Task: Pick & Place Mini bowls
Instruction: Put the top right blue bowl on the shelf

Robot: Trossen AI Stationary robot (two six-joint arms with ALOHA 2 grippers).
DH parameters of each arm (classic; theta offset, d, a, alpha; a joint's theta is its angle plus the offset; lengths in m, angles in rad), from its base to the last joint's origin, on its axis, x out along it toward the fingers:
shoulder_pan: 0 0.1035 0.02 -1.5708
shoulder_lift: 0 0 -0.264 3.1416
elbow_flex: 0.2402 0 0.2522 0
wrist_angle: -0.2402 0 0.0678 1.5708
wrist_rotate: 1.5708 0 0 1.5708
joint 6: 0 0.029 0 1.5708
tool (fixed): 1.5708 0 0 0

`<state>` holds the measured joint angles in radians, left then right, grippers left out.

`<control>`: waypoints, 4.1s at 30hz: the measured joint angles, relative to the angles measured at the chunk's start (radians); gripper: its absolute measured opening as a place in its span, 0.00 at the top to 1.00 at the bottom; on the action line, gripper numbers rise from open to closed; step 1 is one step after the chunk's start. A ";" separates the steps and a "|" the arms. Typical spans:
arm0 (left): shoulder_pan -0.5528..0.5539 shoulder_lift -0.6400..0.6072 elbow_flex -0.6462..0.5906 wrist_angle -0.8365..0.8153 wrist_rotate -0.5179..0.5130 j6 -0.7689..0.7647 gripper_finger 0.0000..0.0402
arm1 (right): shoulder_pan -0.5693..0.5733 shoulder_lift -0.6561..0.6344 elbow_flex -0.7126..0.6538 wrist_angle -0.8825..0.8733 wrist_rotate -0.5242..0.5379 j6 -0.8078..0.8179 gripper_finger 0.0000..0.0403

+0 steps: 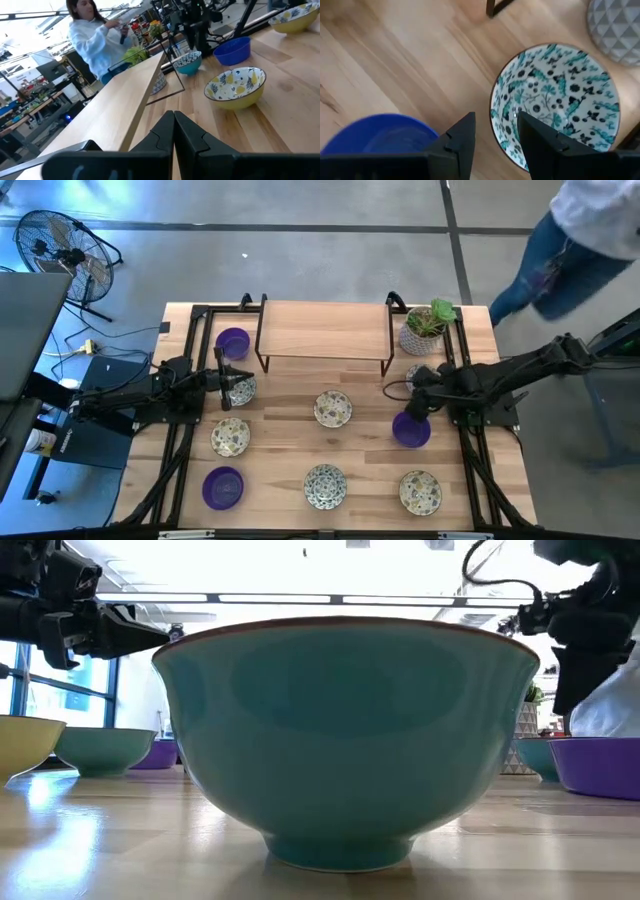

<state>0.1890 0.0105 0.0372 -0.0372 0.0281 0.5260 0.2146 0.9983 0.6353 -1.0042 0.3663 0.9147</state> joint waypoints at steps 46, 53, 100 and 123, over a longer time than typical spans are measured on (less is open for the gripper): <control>0.000 0.000 -0.002 0.012 0.026 0.019 1.00 | -0.171 0.142 0.022 -0.002 -0.062 -0.156 0.70; 0.000 0.000 -0.001 0.014 0.043 0.019 1.00 | -0.171 0.142 0.021 0.011 -0.060 -0.155 0.73; 0.000 0.000 -0.001 0.020 0.063 0.017 1.00 | -0.149 0.270 0.168 -0.065 -0.117 -0.202 0.98; 0.000 0.000 -0.001 0.020 0.062 0.019 1.00 | 0.119 0.270 0.603 0.019 -0.182 -0.281 0.97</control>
<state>0.1890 0.0106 0.0364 -0.0170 0.0905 0.5449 0.3337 1.2682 1.2386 -0.9851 0.1847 0.6332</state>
